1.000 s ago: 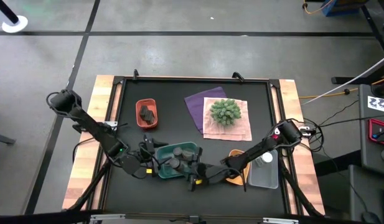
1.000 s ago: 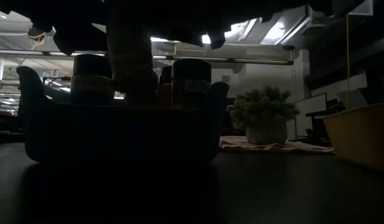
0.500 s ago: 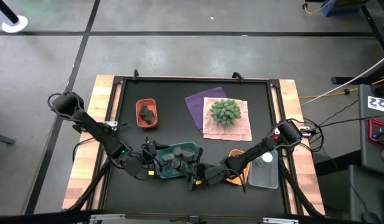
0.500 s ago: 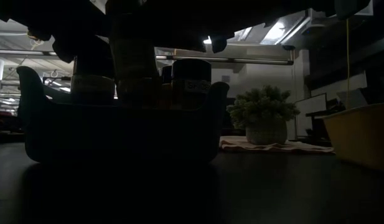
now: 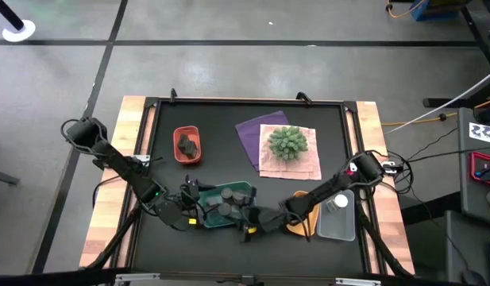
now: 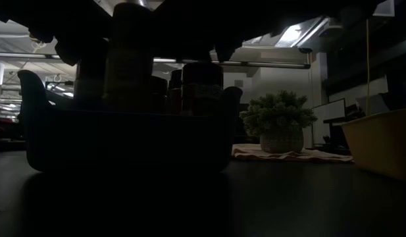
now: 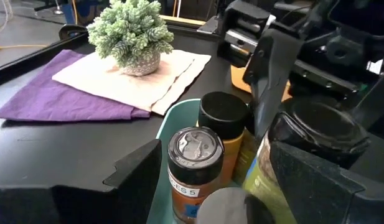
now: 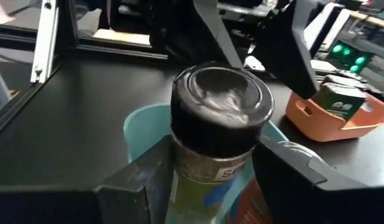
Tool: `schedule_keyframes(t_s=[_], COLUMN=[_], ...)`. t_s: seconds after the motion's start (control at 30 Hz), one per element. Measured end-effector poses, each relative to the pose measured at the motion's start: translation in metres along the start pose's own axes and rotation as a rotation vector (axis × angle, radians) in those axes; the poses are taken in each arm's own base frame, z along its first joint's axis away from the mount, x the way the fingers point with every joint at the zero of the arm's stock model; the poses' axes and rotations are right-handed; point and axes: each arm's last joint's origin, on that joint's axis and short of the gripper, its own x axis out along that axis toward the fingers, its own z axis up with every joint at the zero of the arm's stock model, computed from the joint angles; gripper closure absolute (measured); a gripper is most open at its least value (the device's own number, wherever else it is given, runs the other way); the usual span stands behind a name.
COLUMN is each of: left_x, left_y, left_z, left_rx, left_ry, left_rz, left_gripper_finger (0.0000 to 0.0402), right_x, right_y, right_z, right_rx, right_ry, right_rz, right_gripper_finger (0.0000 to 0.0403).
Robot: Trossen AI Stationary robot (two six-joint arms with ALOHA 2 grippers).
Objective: Sort spices by type
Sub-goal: Put the green seasoning bottle into the blue bin
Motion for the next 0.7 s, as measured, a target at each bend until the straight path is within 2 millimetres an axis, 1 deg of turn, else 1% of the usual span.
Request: schedule_keyframes(t_s=[0.17,0.47,0.7], left_x=[0.0000,0.0001,-0.0005], left_y=[-0.0005,-0.0003,0.0014], left_z=[0.0005,0.0004,-0.0035], left_rx=[-0.006,-0.004,0.040], left_ry=[-0.002,0.000,0.030], left_rz=[-0.007,-0.005,0.008], left_gripper_finger=[0.0115,0.0115,0.0115], right_x=[0.0025,0.0026,0.0029], right_y=[-0.0024,-0.0025,-0.0029], right_z=[-0.0010,-0.0015,-0.0024], right_rx=[-0.001,-0.003,0.024], right_ry=[0.010,0.014,0.024], right_rz=[0.046,0.048,0.054], right_gripper_finger=[0.0203,0.0203,0.0203])
